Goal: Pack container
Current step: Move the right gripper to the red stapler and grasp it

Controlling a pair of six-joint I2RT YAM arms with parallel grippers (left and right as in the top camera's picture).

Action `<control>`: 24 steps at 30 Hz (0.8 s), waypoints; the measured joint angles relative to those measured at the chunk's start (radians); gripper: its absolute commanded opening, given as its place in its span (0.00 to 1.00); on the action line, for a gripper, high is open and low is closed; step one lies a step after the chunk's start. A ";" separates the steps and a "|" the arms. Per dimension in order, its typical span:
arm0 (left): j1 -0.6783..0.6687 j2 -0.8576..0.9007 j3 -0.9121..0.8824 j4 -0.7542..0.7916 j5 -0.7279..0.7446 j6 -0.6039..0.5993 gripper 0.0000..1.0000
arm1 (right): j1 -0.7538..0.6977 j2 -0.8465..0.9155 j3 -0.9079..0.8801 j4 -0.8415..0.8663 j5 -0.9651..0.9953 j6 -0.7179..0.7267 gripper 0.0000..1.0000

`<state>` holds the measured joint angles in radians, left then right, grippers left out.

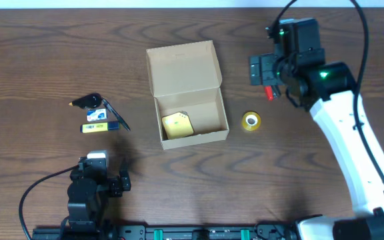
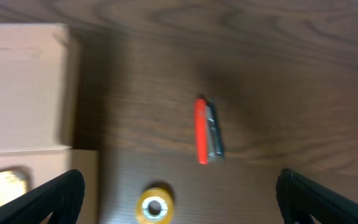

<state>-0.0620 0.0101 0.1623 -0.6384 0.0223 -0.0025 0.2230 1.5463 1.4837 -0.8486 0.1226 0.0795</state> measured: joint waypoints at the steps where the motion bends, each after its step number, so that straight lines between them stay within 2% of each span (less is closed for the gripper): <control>1: 0.000 0.000 0.000 0.000 0.000 0.000 0.95 | -0.013 0.009 0.000 0.000 0.001 -0.008 0.99; 12: 0.000 0.000 0.000 0.000 0.000 0.000 0.95 | -0.086 0.247 0.000 0.043 -0.049 -0.211 0.99; 24: 0.000 0.000 0.000 0.000 0.000 0.000 0.95 | -0.177 0.443 0.000 0.137 -0.134 -0.299 0.99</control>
<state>-0.0620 0.0101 0.1623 -0.6384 0.0227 -0.0025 0.0463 1.9892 1.4837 -0.7116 -0.0116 -0.2192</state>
